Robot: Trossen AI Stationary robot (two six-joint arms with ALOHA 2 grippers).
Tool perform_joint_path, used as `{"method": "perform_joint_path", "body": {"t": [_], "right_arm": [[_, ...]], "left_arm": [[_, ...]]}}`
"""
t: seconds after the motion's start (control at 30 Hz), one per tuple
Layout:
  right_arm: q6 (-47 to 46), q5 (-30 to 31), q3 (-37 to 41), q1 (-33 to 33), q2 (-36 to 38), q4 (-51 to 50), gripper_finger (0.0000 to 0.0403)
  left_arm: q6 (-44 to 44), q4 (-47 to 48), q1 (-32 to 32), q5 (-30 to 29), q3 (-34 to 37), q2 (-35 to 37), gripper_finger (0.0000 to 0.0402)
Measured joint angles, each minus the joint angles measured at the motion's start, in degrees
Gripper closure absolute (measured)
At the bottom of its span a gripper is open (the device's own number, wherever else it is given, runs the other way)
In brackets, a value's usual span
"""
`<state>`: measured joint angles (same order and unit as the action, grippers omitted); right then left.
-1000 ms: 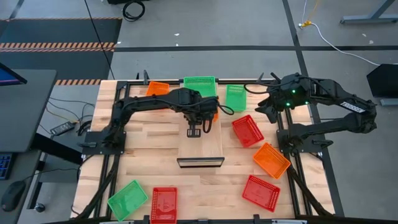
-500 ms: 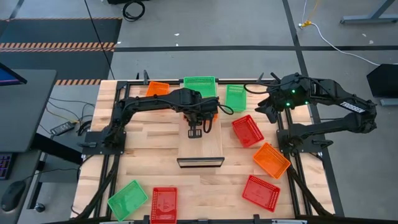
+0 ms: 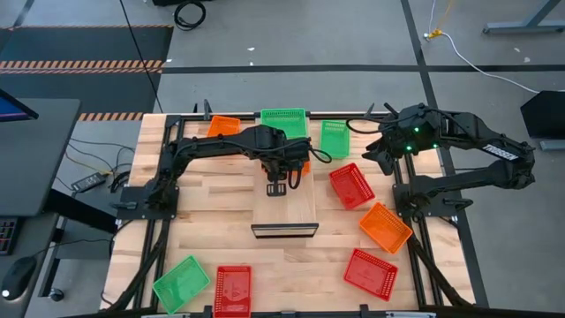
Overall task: Stack baskets on shelf by color
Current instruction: Put the bottom left orange bin on the shelf
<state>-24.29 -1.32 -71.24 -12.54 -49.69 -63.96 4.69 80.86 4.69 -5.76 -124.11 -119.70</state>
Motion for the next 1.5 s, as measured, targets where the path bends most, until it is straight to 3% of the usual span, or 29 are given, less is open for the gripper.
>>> {"method": "perform_joint_path", "body": {"t": [0.3, 0.77, 1.27, 1.5], "right_arm": [[0.0, 0.0, 0.0, -0.02, 0.0, 0.0, 0.0239], [-0.04, 0.0, 0.0, -0.01, 0.0, 0.03, 0.0239], [-0.15, -0.02, 0.0, -0.02, 0.0, 0.04, 0.0239], [-0.15, -0.02, 0.0, -0.01, 0.0, 0.03, 0.0239]], "left_arm": [[-4.05, -0.04, 0.03, 0.02, 0.0, 0.02, 0.0311], [-10.51, 0.15, -0.02, 2.95, 0.02, 0.04, 0.0358], [-4.93, 0.38, -0.08, 3.28, 0.02, 0.07, 0.0357], [-2.51, 1.01, 0.03, 3.17, 0.02, 0.11, 0.0384]]}}
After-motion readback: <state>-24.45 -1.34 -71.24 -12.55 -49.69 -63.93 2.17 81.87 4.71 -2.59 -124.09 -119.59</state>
